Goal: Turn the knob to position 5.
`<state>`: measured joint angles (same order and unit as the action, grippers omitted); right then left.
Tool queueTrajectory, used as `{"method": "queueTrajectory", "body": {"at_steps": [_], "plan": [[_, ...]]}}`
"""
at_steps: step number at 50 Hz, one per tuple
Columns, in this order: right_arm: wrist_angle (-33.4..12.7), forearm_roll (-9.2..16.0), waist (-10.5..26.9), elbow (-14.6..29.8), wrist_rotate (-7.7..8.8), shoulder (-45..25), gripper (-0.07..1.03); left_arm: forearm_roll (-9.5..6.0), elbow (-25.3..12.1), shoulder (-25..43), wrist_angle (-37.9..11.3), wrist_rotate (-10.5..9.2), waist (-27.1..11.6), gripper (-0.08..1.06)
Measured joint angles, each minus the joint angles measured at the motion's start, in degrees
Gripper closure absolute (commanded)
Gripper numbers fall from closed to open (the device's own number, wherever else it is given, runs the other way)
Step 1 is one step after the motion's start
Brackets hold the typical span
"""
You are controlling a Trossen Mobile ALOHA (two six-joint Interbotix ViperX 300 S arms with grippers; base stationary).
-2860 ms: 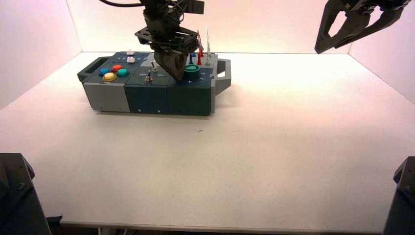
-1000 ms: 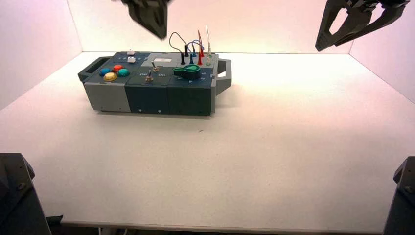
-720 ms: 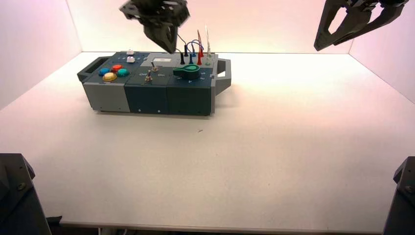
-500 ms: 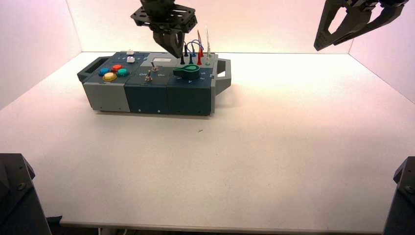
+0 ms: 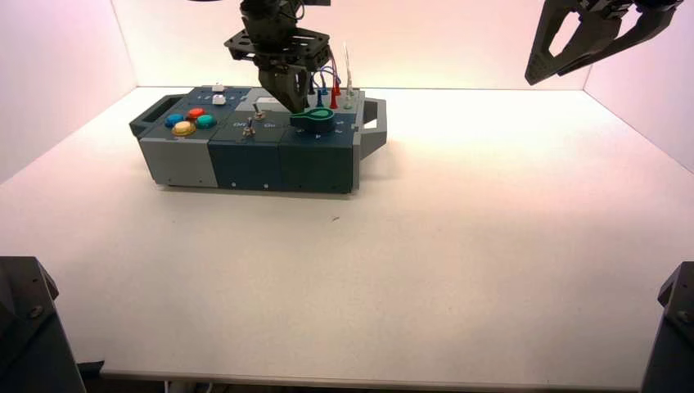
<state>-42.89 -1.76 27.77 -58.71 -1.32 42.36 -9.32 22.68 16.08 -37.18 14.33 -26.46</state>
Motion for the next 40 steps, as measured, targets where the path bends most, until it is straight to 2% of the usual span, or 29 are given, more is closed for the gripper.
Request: {"method": "queueTrajectory", "body": {"at_steps": [40], "plan": [[0.0,0.0,0.1,0.0,0.00,0.1,0.39,0.53,1.5,-0.3,-0.4,0.00,0.0,1.01]]}}
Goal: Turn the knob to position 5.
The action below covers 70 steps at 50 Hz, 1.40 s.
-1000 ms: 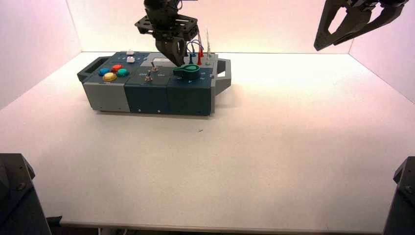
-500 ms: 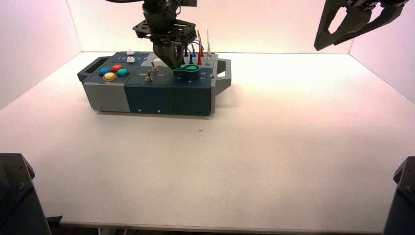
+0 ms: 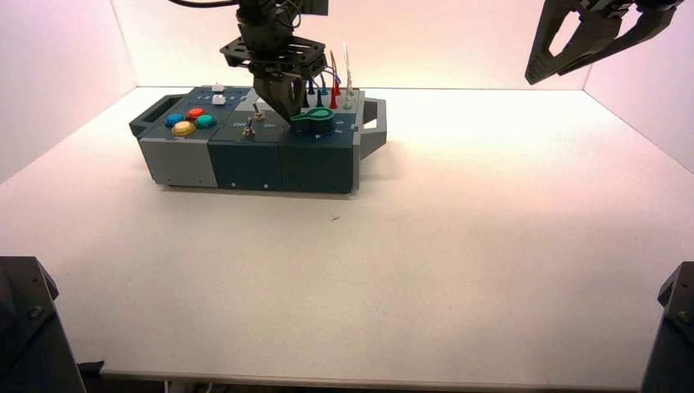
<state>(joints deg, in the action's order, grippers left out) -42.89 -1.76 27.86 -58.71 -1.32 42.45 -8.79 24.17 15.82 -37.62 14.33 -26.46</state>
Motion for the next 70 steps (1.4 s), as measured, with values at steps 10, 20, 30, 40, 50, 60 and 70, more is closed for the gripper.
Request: {"method": "queueTrajectory", "body": {"at_steps": [10,20,30,40,50,60,70], "plan": [[0.0,-0.1,-0.1,0.0,0.00,0.0,0.39,0.00,0.0,-1.8,-0.4,0.00,0.5,1.01],[0.1,0.0,-0.1,0.0,0.00,0.0,0.39,0.62,0.0,-6.9,-1.5,0.00,1.9,1.01],[0.0,-0.1,-0.1,-0.1,0.00,0.1,0.39,0.70,1.2,-17.8,-4.1,0.00,3.3,1.01],[0.1,0.0,0.0,0.0,0.00,0.1,0.39,0.26,8.4,-32.6,-4.9,0.00,3.1,0.80],[0.2,0.0,1.6,-0.1,0.00,0.2,0.39,0.18,17.9,-39.9,-3.9,-0.09,3.1,0.63],[0.2,0.0,3.7,0.0,0.00,0.3,0.39,-0.26,26.3,-41.9,1.7,-0.09,3.1,0.50],[0.2,0.0,3.7,-0.1,0.00,0.3,0.39,-0.44,28.7,-42.7,4.2,-0.26,3.1,0.50]]}}
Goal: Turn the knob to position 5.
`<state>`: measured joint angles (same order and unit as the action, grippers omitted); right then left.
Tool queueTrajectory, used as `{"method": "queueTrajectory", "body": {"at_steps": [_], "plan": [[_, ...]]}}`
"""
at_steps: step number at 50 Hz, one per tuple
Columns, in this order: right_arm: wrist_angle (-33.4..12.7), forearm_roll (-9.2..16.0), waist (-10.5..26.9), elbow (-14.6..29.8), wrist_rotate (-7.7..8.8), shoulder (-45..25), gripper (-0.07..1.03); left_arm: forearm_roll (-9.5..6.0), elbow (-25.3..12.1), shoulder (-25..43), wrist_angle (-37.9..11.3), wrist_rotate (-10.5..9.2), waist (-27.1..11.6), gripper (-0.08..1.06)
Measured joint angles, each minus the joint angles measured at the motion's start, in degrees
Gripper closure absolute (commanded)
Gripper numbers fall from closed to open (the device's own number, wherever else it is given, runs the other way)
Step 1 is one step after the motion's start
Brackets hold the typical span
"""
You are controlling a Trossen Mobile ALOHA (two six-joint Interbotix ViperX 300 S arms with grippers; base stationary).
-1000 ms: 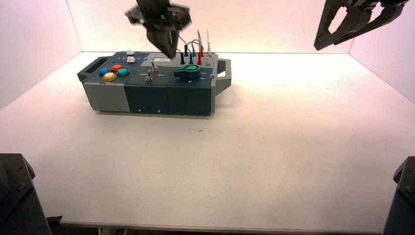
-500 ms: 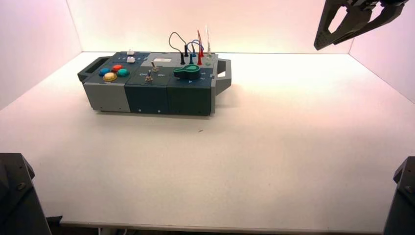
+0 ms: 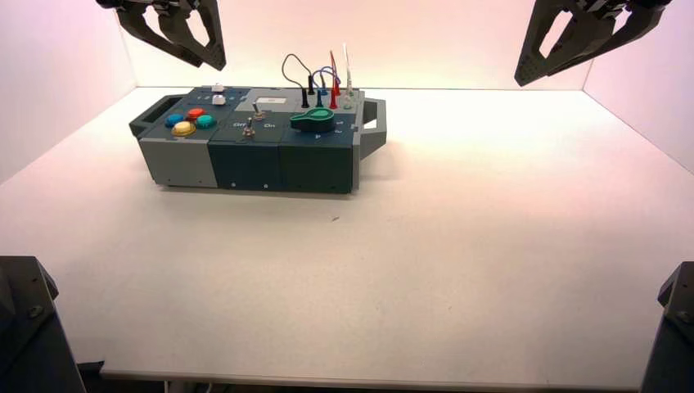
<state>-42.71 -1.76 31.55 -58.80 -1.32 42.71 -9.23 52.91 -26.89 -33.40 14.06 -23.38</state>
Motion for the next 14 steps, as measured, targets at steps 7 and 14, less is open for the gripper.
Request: {"method": "queueTrajectory", "body": {"at_steps": [7,14], "plan": [[0.0,0.0,0.0,0.0,0.00,0.0,0.39,0.00,0.0,0.4,-0.1,0.09,0.0,0.50],[0.0,0.0,0.0,0.0,0.00,0.1,0.39,0.09,0.0,0.4,-1.3,0.18,0.0,0.50]]}}
